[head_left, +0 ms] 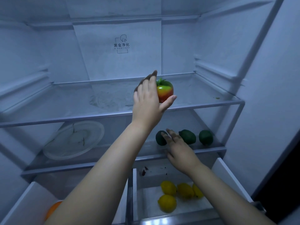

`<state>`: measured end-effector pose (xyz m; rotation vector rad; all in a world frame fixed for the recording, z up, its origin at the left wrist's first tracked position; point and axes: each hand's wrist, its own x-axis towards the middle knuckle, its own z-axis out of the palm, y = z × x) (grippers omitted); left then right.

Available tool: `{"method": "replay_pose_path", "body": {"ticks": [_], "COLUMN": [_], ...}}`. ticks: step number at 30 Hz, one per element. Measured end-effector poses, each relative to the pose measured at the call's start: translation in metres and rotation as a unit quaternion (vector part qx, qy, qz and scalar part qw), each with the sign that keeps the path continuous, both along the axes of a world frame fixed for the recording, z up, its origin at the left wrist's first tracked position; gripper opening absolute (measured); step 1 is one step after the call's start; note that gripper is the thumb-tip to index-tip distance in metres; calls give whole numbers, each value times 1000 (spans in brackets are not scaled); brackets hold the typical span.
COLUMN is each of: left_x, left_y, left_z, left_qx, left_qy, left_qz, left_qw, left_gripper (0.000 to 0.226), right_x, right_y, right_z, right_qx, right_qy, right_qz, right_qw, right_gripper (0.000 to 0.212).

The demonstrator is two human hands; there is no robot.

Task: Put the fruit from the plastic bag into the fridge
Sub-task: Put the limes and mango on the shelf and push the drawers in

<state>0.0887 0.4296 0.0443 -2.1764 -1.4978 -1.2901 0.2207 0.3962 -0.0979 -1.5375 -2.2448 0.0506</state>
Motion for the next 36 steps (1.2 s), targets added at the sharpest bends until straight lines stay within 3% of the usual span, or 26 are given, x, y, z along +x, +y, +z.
{"method": "replay_pose_path", "body": {"ticks": [14,28,36], "left_x": [-69,-147,-157], "left_y": [-67,-167,-196], "left_z": [-62,-188,-218], "left_qx": [1,-191,-203], "left_qy": [57,47,114], "left_qz": [-66,-36,-15], "left_qw": [996,980,972], "left_gripper": [68,71,60], "right_x": [-37,-82,-101], "right_y": [-66,-120,-150], "right_z": [-9,-60,-74], "right_qx": [15,2,53], "right_qy": [23,72,30], "right_qz": [13,6,-30], "right_qw": [1000,997,998], "right_gripper": [61,51,42]}}
